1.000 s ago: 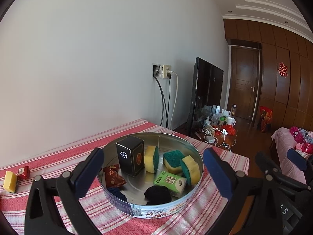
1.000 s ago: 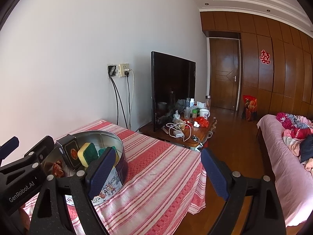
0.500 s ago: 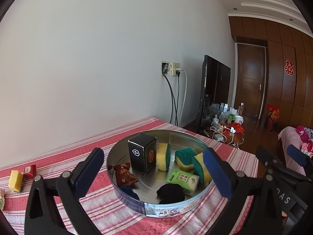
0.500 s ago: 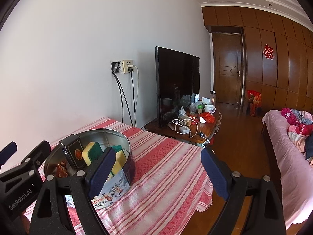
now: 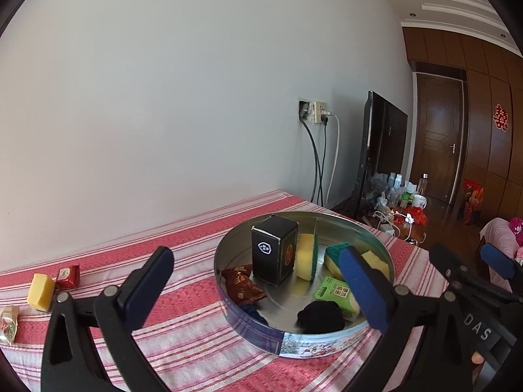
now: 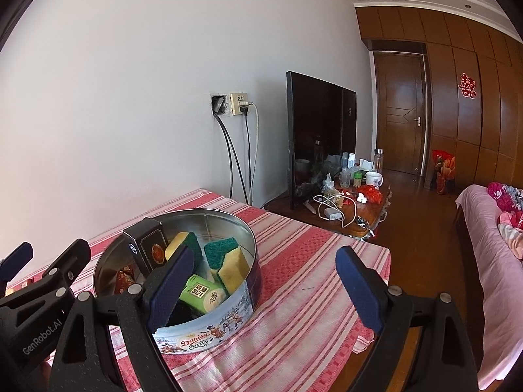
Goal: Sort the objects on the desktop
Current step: 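Move both open tools back toward the remaining items on the table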
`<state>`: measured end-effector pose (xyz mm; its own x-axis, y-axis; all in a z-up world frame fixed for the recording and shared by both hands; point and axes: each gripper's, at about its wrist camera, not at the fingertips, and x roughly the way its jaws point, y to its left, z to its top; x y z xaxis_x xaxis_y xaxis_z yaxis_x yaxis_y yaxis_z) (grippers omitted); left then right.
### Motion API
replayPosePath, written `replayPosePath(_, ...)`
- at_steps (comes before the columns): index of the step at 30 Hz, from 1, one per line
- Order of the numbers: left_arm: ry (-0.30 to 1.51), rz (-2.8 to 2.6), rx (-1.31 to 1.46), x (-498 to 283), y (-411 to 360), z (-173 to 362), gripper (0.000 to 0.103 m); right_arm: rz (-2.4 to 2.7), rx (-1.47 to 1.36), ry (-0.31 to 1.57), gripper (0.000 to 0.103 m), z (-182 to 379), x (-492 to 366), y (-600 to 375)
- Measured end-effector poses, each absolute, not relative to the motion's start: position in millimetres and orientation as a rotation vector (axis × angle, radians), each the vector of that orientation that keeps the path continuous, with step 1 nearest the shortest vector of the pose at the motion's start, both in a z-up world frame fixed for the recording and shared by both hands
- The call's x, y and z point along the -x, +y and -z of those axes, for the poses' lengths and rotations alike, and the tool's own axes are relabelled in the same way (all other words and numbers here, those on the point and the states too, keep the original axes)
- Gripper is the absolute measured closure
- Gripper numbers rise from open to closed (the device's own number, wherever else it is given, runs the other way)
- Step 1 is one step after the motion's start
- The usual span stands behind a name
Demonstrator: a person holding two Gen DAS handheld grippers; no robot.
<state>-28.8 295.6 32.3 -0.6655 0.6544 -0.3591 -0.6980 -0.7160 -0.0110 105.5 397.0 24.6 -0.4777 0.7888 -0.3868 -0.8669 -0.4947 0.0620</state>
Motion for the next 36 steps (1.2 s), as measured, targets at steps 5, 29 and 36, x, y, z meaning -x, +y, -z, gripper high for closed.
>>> replayPosePath(5,0.167,-2.397,0.455,37.4,260.6,-27.9,0.001,-2.116,0.381,0.324,0.012,-24.0,-96.7,385.2)
replayPosePath(29,0.013,-2.894,0.62,125.5,28.2,-16.3,0.001,-2.51,0.486,0.207,0.012,-19.4,18.2,247.6)
replayPosePath(36,-0.126,-3.073,0.901,177.3,-71.5,8.0,0.001,-2.682,0.578,0.221,0.012,-8.7,69.6,197.2)
